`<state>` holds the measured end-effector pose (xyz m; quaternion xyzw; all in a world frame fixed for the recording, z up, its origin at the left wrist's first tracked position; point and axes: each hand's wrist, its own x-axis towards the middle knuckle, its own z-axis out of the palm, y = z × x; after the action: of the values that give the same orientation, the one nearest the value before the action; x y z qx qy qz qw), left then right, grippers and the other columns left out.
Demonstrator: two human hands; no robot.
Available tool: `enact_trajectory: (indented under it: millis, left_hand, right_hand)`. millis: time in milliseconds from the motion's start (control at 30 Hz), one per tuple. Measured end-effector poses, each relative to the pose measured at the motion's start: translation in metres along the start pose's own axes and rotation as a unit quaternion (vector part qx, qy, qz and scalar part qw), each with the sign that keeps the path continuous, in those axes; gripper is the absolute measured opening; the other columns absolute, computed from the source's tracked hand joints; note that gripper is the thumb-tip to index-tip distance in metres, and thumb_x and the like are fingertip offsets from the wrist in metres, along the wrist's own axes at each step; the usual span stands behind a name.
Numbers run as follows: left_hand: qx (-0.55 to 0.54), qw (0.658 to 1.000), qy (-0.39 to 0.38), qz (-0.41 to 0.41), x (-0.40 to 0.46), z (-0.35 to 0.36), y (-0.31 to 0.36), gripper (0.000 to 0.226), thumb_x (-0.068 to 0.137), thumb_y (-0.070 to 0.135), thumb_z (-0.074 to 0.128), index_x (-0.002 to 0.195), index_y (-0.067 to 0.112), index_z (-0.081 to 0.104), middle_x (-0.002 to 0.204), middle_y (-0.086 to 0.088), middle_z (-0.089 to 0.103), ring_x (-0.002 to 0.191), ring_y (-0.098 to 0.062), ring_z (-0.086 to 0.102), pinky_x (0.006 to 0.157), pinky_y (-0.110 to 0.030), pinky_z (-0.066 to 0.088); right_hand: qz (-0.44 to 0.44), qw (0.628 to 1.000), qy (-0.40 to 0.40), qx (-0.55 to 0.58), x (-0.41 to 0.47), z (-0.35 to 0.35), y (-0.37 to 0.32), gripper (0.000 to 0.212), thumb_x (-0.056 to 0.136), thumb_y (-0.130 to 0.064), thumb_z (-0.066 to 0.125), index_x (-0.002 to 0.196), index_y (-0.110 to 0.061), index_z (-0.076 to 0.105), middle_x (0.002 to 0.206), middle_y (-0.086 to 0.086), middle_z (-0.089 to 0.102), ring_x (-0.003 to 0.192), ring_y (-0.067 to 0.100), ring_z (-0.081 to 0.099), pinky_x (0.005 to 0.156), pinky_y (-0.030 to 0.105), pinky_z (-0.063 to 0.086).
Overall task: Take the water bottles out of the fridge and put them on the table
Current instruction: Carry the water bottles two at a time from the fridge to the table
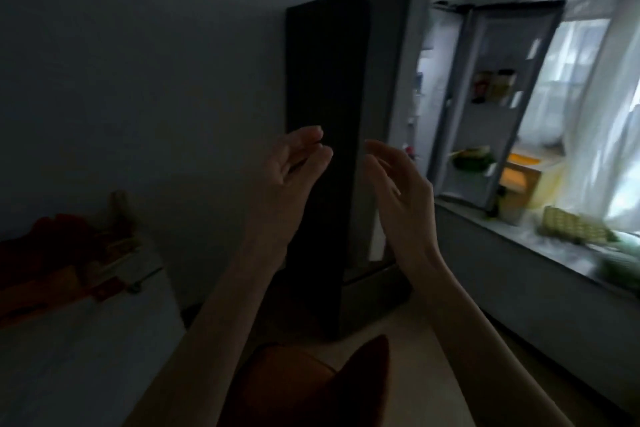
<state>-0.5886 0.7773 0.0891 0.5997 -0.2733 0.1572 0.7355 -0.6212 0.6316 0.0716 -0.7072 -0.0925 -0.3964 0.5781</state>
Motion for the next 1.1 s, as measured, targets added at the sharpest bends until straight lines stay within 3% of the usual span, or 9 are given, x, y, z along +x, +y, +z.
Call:
enact_trajectory:
  millis: [167, 333, 400, 600, 833, 933, 1100]
  left_hand:
    - [-0.035, 0.999, -0.032, -0.016, 0.003, 0.111, -0.017, 0.027, 0.091, 0.021, 0.065, 0.117, 0.027, 0.062, 0.115, 0.013, 0.068, 0.11, 0.003, 0.062, 0.092, -0.019, 0.05]
    - [-0.05, 0.997, -0.066, -0.008, 0.015, 0.208, -0.044, 0.026, 0.092, 0.018, 0.065, 0.117, 0.024, 0.062, 0.11, 0.013, 0.069, 0.103, 0.005, 0.064, 0.083, -0.011, 0.049]
    - [-0.049, 0.996, -0.073, 0.0, 0.024, 0.245, -0.057, 0.025, 0.092, 0.018, 0.064, 0.117, 0.024, 0.063, 0.109, 0.013, 0.069, 0.103, 0.005, 0.065, 0.086, -0.014, 0.05]
    - [-0.054, 0.995, -0.082, 0.01, 0.065, 0.349, -0.112, 0.032, 0.091, 0.025, 0.065, 0.122, 0.018, 0.064, 0.117, 0.008, 0.069, 0.11, -0.003, 0.064, 0.094, -0.021, 0.05]
    - [-0.092, 0.992, -0.088, -0.001, 0.137, 0.473, -0.185, 0.025, 0.092, 0.019, 0.065, 0.117, 0.025, 0.066, 0.118, 0.01, 0.069, 0.11, 0.0, 0.063, 0.09, -0.015, 0.049]
    - [-0.088, 0.992, -0.09, 0.001, 0.165, 0.513, -0.211, 0.025, 0.088, 0.027, 0.066, 0.111, 0.033, 0.065, 0.114, 0.016, 0.069, 0.108, 0.003, 0.063, 0.085, -0.012, 0.049]
    - [-0.051, 0.996, -0.07, 0.001, 0.224, 0.565, -0.267, 0.031, 0.092, 0.024, 0.065, 0.122, 0.021, 0.065, 0.116, 0.012, 0.069, 0.108, 0.001, 0.064, 0.087, -0.015, 0.052]
  right_hand:
    - [-0.002, 0.999, 0.04, -0.019, 0.024, -0.113, 0.014, 0.026, 0.096, -0.018, 0.061, 0.122, -0.013, 0.065, 0.108, -0.006, 0.07, 0.1, -0.003, 0.067, 0.084, 0.012, 0.05]
    - [-0.006, 0.997, 0.072, -0.04, 0.047, -0.204, 0.037, 0.021, 0.097, -0.013, 0.059, 0.117, -0.016, 0.062, 0.101, -0.019, 0.066, 0.094, -0.014, 0.064, 0.079, 0.005, 0.047]
    - [-0.015, 0.995, 0.091, -0.047, 0.059, -0.236, 0.052, 0.022, 0.096, -0.011, 0.059, 0.118, -0.012, 0.063, 0.097, -0.022, 0.067, 0.093, -0.016, 0.063, 0.077, 0.004, 0.046]
    - [-0.01, 0.991, 0.114, -0.069, 0.117, -0.317, 0.113, 0.03, 0.095, -0.021, 0.061, 0.123, -0.009, 0.064, 0.107, -0.001, 0.073, 0.102, 0.004, 0.069, 0.081, 0.011, 0.051]
    - [-0.003, 0.99, 0.114, -0.086, 0.212, -0.401, 0.189, 0.028, 0.096, -0.016, 0.061, 0.123, -0.01, 0.064, 0.1, -0.019, 0.066, 0.089, -0.017, 0.063, 0.073, 0.002, 0.045]
    - [-0.016, 0.989, 0.118, -0.09, 0.253, -0.431, 0.222, 0.03, 0.096, -0.015, 0.061, 0.124, -0.008, 0.064, 0.1, -0.019, 0.065, 0.087, -0.02, 0.062, 0.072, 0.001, 0.045]
    - [-0.037, 0.993, 0.092, -0.065, 0.331, -0.463, 0.294, 0.029, 0.096, -0.016, 0.06, 0.125, -0.01, 0.063, 0.105, -0.02, 0.064, 0.093, -0.019, 0.061, 0.075, 0.002, 0.046]
